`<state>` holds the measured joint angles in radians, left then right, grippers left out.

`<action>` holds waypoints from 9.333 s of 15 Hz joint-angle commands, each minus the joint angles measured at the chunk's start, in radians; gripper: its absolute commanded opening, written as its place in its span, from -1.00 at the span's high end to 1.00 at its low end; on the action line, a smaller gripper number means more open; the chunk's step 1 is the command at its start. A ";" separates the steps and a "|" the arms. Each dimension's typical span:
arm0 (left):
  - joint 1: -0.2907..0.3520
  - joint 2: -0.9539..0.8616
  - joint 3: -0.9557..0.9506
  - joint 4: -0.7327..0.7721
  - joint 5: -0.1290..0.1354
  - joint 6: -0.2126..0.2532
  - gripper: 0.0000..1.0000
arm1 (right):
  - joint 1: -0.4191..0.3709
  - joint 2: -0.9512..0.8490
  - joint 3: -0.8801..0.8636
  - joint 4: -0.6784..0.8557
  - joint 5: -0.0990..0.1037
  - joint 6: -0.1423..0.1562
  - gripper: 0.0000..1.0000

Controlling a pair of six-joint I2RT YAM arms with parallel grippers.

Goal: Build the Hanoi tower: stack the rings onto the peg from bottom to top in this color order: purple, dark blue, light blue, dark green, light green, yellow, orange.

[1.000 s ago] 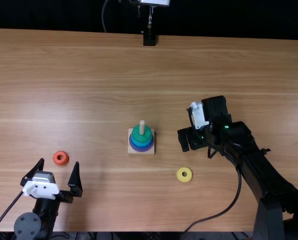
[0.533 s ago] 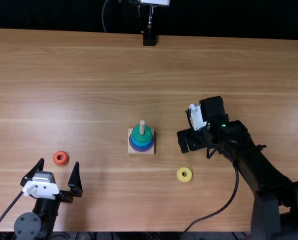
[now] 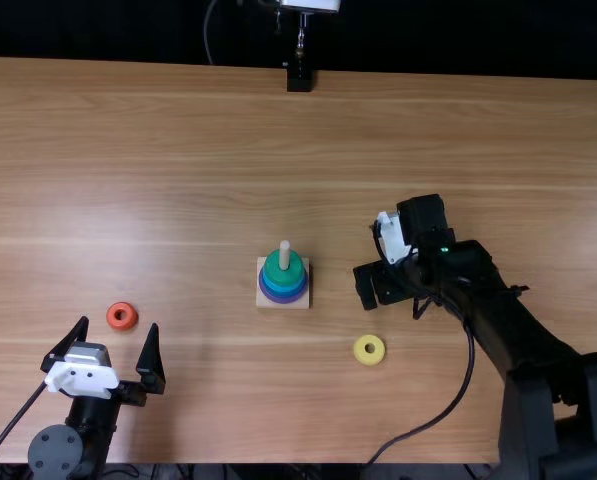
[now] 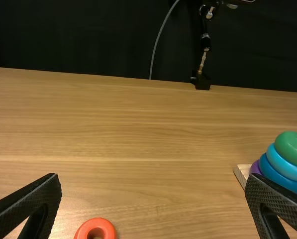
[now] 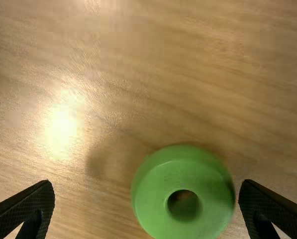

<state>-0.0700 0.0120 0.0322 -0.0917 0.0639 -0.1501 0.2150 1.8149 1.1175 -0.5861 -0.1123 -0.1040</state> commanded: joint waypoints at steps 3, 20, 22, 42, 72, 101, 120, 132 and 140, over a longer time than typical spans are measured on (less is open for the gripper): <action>0.013 -0.012 -0.032 -0.004 0.017 0.005 -1.00 | -0.012 0.023 -0.013 -0.008 0.000 -0.003 -1.00; 0.013 -0.012 -0.032 -0.004 0.017 0.005 -1.00 | 0.000 0.011 0.061 -0.070 -0.009 -0.073 1.00; 0.013 -0.012 -0.032 -0.004 0.017 0.003 -1.00 | 0.009 0.007 0.169 -0.212 -0.009 -0.073 1.00; 0.013 -0.012 -0.032 -0.004 0.017 0.005 -1.00 | 0.346 0.023 0.884 -0.663 -0.011 -0.093 1.00; 0.013 -0.012 -0.032 -0.004 0.017 0.005 -1.00 | 0.409 0.129 0.823 -0.667 -0.007 -0.075 1.00; 0.013 -0.012 -0.032 -0.004 0.017 0.005 -1.00 | 0.403 0.176 0.894 -0.672 -0.004 -0.084 0.66; 0.013 -0.012 -0.032 -0.004 0.017 0.005 -1.00 | 0.231 -0.071 0.611 -0.278 0.028 -0.065 -1.00; 0.013 -0.012 -0.032 -0.004 0.017 0.005 -1.00 | 0.170 -0.407 -0.188 0.020 0.037 0.052 -1.00; 0.013 -0.012 -0.032 -0.004 0.017 0.005 -1.00 | 0.182 -0.416 -0.354 0.035 0.037 0.054 -1.00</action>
<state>-0.0700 0.0120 0.0322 -0.0917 0.0639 -0.1501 0.3882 1.4322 0.7719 -0.5568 -0.0853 -0.0586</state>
